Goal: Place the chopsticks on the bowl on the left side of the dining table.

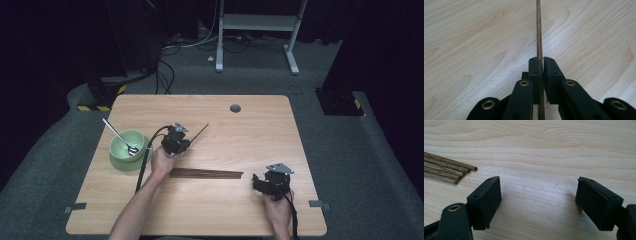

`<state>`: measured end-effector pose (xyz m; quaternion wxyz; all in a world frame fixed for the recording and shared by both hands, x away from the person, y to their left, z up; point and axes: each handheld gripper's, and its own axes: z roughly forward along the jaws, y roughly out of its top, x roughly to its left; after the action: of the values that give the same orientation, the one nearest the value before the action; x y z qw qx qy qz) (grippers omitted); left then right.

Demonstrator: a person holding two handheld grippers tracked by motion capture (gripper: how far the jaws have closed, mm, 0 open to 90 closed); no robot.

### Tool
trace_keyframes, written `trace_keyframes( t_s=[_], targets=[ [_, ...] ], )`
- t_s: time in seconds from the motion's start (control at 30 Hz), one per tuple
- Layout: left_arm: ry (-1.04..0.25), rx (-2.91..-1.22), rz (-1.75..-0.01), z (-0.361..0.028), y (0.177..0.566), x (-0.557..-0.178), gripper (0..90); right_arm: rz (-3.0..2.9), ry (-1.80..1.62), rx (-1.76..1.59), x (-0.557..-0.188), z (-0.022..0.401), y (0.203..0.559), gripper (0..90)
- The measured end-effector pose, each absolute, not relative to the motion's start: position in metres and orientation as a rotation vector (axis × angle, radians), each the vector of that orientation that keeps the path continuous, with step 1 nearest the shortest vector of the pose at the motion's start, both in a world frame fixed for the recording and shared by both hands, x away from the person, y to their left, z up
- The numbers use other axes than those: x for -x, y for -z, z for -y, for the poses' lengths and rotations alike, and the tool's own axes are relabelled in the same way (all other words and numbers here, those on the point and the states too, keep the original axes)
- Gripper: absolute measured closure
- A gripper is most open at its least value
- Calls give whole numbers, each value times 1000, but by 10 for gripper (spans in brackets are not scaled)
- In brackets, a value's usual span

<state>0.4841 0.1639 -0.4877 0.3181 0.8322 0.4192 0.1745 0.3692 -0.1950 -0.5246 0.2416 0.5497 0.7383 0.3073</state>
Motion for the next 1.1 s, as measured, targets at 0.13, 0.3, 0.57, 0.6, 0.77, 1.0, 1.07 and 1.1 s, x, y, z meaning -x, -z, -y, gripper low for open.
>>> trace_keyframes(
  t_s=[0.13,0.3,0.57,0.6,0.77,1.0,1.07,1.1],
  targets=[
    [-456,-2172,-1063,-166,479,-480,845,-2015,-840,-1507,-369,195,525,201],
    [-435,-2202,-1023,-165,476,-474,846,-2015,-840,-1506,-369,195,525,202],
    [-433,-2211,-1001,-166,464,-465,846,-2021,-843,-1504,-369,194,525,201],
    [-436,-2210,-999,-167,463,-464,846,-2021,-842,-1505,-369,194,525,201],
    [-420,-2200,-997,-171,458,-461,846,-2021,-843,-1505,-369,194,525,201],
    [-394,-2181,-997,-176,451,-457,845,-2021,-842,-1504,-369,194,525,201],
    [-372,-2150,-996,-178,449,-456,846,-2021,-842,-1505,-369,194,525,201],
    [-369,-2139,-993,-178,448,-455,846,-2021,-842,-1505,-369,194,525,201]
  ],
)
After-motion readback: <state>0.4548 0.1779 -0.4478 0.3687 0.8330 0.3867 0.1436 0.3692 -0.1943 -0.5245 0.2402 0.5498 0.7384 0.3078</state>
